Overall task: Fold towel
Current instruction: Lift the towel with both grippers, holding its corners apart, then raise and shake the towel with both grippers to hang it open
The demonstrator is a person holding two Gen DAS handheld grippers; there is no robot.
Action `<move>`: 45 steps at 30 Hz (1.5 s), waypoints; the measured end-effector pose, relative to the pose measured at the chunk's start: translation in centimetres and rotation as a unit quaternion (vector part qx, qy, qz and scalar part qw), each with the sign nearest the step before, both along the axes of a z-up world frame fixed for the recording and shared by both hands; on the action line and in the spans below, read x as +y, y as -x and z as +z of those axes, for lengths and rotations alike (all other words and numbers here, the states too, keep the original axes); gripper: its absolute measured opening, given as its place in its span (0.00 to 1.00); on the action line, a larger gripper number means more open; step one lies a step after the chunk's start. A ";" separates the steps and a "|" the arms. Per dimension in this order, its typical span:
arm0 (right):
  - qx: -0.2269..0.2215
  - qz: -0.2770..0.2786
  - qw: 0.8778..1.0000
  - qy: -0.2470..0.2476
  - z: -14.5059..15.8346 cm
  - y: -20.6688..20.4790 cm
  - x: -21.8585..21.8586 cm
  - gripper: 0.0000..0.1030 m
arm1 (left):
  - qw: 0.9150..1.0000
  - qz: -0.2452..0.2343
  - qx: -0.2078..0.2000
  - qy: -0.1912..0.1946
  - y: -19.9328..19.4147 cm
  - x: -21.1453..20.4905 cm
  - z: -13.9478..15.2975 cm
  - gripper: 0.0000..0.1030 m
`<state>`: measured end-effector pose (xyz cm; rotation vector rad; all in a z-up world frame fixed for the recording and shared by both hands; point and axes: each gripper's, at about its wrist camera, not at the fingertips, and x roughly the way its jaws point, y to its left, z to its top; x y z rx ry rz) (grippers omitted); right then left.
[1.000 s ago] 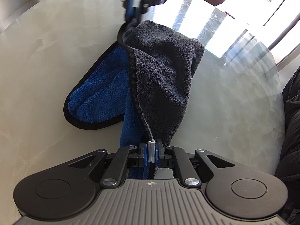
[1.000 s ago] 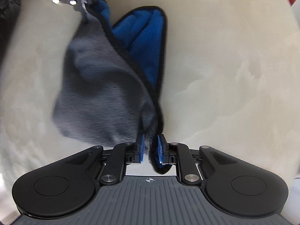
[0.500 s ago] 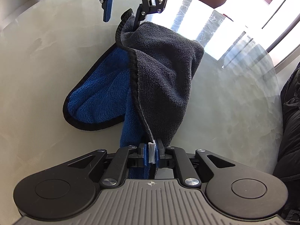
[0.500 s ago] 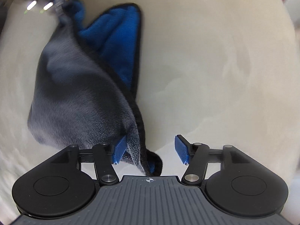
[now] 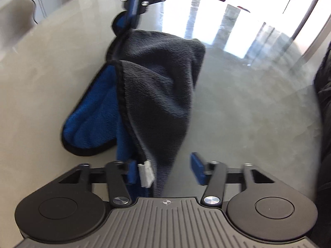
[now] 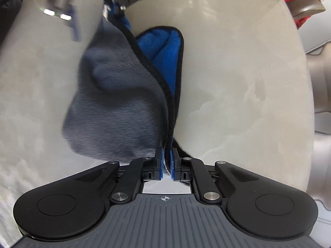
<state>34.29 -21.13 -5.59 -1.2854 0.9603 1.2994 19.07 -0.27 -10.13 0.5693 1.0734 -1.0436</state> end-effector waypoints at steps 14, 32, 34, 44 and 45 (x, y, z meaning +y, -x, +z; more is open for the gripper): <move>-0.082 -0.029 0.995 -0.044 0.9 7.1 -0.3 0.11 | 0.999 0.028 0.042 0.004 -0.9 0.6 0.0 0.06; 0.044 0.054 0.997 0.042 -2.8 0.5 4.6 0.21 | 0.998 0.033 0.049 0.012 -1.7 1.4 0.5 0.11; 0.053 0.045 0.996 0.049 -2.9 0.4 4.8 0.20 | 0.998 0.034 0.052 0.012 -1.9 1.6 0.4 0.11; 0.010 0.072 0.996 0.057 -1.0 4.4 4.1 0.03 | 0.997 0.060 0.038 -0.003 -2.3 2.3 1.3 0.05; 0.005 0.069 0.996 0.053 -0.3 5.0 3.8 0.03 | 0.997 0.067 0.034 -0.007 -2.4 2.5 1.6 0.05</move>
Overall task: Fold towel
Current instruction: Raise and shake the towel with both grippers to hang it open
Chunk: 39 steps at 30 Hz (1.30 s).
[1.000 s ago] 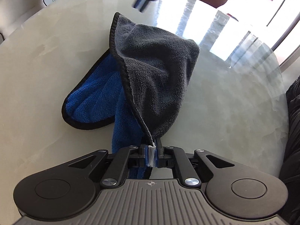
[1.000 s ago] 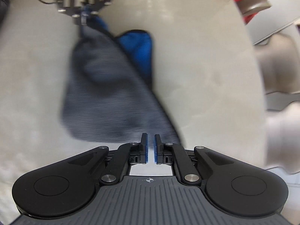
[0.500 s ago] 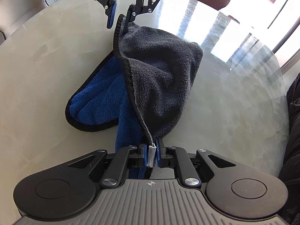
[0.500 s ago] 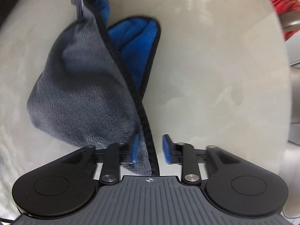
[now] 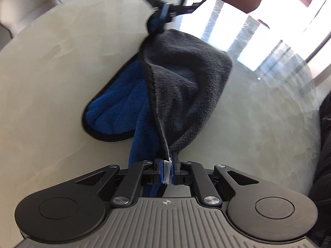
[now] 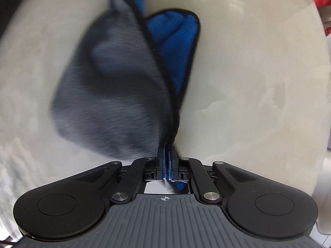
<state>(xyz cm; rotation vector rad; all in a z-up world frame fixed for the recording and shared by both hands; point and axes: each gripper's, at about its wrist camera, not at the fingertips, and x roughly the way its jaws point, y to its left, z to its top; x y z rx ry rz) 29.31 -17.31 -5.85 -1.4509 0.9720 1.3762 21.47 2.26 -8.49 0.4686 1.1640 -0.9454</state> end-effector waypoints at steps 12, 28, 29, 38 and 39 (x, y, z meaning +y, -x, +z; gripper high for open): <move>-0.114 -0.052 0.991 -0.053 8.5 6.8 -3.3 0.03 | 0.993 -0.002 -0.110 -0.047 2.3 -0.2 7.3 0.05; -0.258 -0.125 0.949 -0.134 19.1 9.1 -4.7 0.03 | 0.965 -0.012 -0.235 -0.113 2.0 -0.7 19.7 0.05; -0.262 -0.132 0.946 -0.140 19.7 8.6 -4.9 0.03 | 0.964 -0.012 -0.239 -0.117 1.7 -0.7 20.2 0.05; -0.296 -0.178 0.925 -0.161 19.7 3.1 -5.5 0.03 | 0.945 -0.013 -0.280 -0.168 -5.4 -2.9 22.1 0.05; -0.302 -0.180 0.921 -0.165 20.1 2.6 -5.6 0.03 | 0.943 -0.014 -0.284 -0.172 -5.7 -3.1 22.3 0.05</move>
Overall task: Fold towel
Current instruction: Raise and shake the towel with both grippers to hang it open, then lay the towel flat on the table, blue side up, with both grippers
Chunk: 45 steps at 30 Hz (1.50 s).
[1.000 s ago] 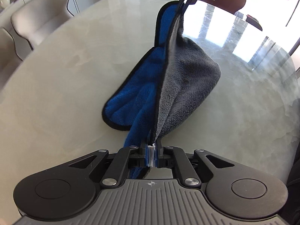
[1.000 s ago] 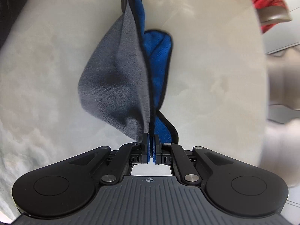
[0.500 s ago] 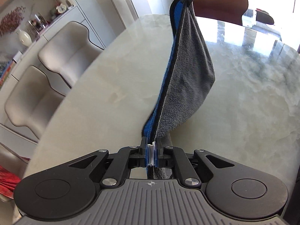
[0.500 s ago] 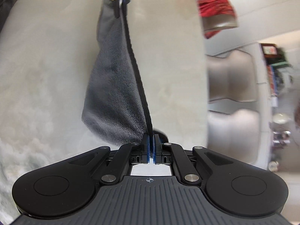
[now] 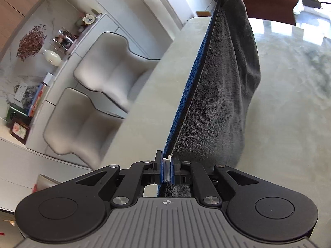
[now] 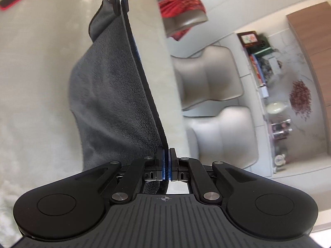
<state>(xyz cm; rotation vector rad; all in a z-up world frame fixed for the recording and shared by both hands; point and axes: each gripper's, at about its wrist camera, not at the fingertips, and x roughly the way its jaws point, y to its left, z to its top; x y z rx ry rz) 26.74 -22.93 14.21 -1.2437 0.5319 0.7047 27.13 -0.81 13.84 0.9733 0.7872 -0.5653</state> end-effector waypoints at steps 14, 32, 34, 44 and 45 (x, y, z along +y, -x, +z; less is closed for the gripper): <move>0.063 0.017 0.998 0.014 -5.0 7.0 -2.7 0.03 | 0.990 -0.089 0.059 -0.092 8.4 -2.4 -9.0 0.05; 0.258 -0.076 0.961 -0.071 -16.4 12.3 -6.0 0.08 | 0.983 -0.017 0.185 0.001 10.7 -0.9 -19.2 0.10; 0.227 -0.114 0.961 -0.107 -16.0 10.0 -6.6 0.08 | 0.983 0.002 0.184 0.022 9.4 -1.2 -19.7 0.10; 0.193 -0.287 0.902 -0.258 -21.6 -0.2 -8.0 0.11 | 0.962 0.076 0.221 0.144 6.7 -2.5 -23.0 0.14; 0.191 -0.295 0.898 -0.266 -22.1 -0.8 -8.0 0.11 | 0.960 0.079 0.223 0.146 6.7 -2.4 -23.0 0.15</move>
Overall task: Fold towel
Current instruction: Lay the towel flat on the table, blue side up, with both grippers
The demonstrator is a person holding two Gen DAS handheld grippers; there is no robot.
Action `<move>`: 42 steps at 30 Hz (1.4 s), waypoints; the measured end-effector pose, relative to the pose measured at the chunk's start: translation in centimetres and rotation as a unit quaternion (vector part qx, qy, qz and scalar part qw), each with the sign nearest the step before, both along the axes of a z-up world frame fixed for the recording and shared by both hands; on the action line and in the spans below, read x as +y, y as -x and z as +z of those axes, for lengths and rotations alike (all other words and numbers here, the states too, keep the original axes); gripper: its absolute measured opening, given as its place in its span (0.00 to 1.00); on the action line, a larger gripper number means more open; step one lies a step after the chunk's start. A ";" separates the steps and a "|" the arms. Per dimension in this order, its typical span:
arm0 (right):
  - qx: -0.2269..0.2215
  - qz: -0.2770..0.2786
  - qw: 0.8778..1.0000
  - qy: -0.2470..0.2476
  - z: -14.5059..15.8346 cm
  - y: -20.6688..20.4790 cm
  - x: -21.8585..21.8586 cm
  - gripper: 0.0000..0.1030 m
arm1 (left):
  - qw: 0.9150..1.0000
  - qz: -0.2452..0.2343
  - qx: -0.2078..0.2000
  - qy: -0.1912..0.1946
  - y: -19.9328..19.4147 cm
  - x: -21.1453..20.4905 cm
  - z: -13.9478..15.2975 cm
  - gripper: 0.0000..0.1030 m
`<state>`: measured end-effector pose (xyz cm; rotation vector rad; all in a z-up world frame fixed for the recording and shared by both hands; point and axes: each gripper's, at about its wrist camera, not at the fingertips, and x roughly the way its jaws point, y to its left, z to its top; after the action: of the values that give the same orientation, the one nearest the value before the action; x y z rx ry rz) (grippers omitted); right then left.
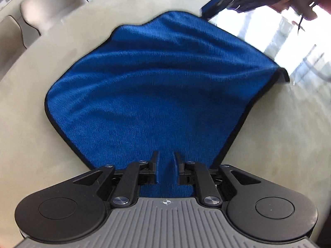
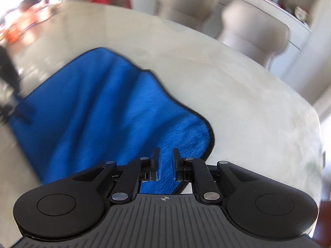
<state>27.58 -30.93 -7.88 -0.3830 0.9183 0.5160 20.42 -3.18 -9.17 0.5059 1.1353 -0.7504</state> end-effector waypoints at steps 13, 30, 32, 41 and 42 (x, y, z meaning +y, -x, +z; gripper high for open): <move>-0.014 -0.030 0.998 0.048 -2.9 -4.6 1.0 0.28 | 0.998 0.062 -0.001 0.010 1.0 1.3 -0.1 0.24; -0.057 -0.051 0.991 0.106 -3.1 -7.6 0.6 0.40 | 0.997 0.075 -0.003 0.006 2.0 1.8 0.2 0.35; -0.076 -0.051 0.987 0.131 -3.4 -7.2 1.1 0.39 | 0.997 0.080 -0.003 0.005 2.2 1.9 0.2 0.39; -0.033 -0.008 0.997 0.070 -2.1 -3.3 3.2 0.36 | 0.996 0.086 -0.005 -0.001 2.9 2.2 0.2 0.47; -0.031 -0.005 0.996 0.082 -2.5 -3.6 3.2 0.36 | 0.996 0.085 -0.005 -0.002 2.9 2.3 0.1 0.47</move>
<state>31.23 -27.69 -10.40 -0.5399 0.9053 0.4174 17.52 -0.92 -9.04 0.4098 1.1557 -0.5976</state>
